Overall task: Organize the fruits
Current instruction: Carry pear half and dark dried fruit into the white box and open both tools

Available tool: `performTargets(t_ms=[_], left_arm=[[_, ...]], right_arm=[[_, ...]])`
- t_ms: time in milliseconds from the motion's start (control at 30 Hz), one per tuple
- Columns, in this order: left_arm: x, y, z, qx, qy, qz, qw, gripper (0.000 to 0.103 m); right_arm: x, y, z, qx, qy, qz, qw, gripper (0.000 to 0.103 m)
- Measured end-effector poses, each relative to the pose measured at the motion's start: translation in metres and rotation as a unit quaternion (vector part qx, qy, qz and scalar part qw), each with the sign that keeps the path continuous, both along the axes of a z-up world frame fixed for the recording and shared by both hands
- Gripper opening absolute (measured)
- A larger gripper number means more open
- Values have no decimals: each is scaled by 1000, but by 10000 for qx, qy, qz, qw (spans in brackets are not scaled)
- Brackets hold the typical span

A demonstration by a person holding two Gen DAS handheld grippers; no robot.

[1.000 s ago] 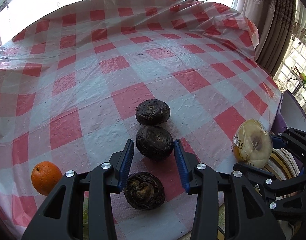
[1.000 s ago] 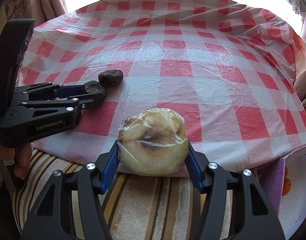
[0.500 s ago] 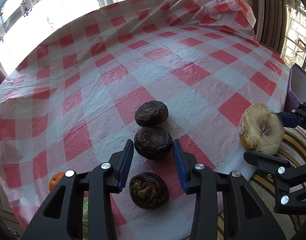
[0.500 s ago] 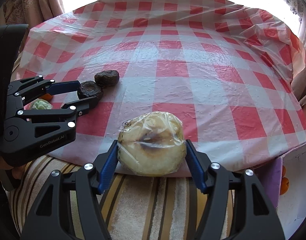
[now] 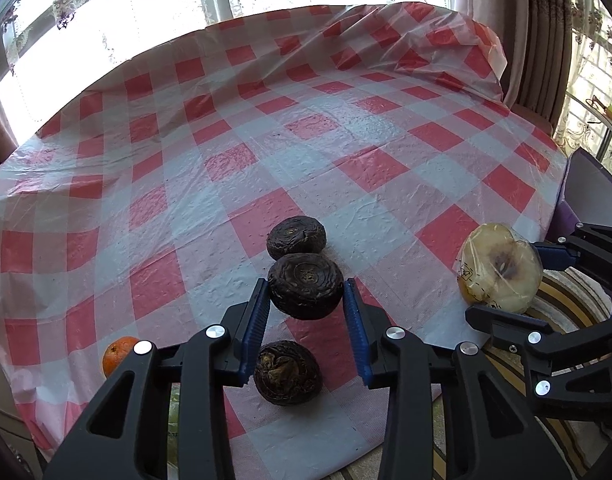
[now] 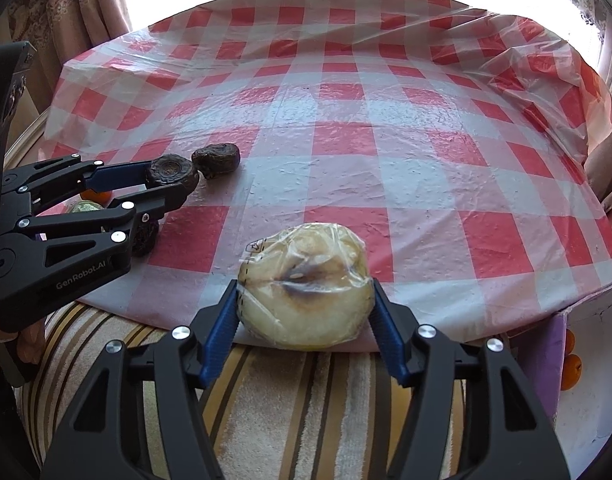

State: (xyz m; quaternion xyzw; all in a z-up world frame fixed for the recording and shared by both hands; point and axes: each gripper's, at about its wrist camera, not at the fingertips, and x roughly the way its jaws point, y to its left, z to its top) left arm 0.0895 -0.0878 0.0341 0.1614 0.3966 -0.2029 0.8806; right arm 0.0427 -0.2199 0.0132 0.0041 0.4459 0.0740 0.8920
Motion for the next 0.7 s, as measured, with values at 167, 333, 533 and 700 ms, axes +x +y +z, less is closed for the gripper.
performTargets(t_ms=[167, 333, 533, 700], left_arm=[[-6, -8, 6, -55, -34, -76, 10000, 36], [-11, -20, 11, -116, -60, -136, 9998, 36], [-17, -38, 16, -162, -80, -230, 9996, 36], [-24, -56, 21, -197, -102, -366, 9991, 36]], right_arm=[[-4, -11, 6, 42, -98, -97, 9999, 62], [-11, -28, 11, 91, -172, -204, 9996, 62], [-23, -54, 16, 201, -244, -407, 9987, 62], [-33, -82, 19, 310, -295, -621, 9972, 62]])
